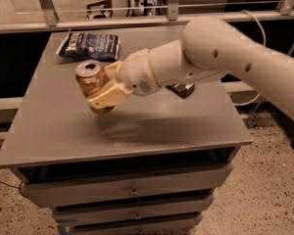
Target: Knock orange can over
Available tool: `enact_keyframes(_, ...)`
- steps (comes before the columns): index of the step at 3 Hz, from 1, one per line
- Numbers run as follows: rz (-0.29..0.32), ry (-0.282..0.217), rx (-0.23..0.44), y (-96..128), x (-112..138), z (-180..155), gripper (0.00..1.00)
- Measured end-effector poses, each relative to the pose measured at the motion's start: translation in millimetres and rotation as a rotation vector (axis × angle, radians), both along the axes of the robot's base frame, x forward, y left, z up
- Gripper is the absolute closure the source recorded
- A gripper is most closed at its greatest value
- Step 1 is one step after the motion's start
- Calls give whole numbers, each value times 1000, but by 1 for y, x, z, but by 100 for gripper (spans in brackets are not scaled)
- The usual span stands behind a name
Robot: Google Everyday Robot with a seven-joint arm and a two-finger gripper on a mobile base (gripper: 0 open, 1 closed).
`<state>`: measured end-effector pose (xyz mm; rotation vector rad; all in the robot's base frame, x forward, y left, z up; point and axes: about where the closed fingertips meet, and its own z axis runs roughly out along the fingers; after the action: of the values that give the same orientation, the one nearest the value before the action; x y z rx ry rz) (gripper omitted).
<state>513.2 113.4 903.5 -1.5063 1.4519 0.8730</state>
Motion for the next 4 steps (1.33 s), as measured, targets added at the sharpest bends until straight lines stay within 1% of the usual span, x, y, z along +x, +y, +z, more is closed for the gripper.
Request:
enact_keyframes(1, -35, -13, -143, -40, 39, 23, 100)
enact_keyframes(2, -35, 6, -370, -70, 75, 7, 100)
enact_keyframes(3, -20, 39, -617, -90, 90, -27, 100)
enact_keyframes(4, -38, 58, -755, -94, 98, -49, 82)
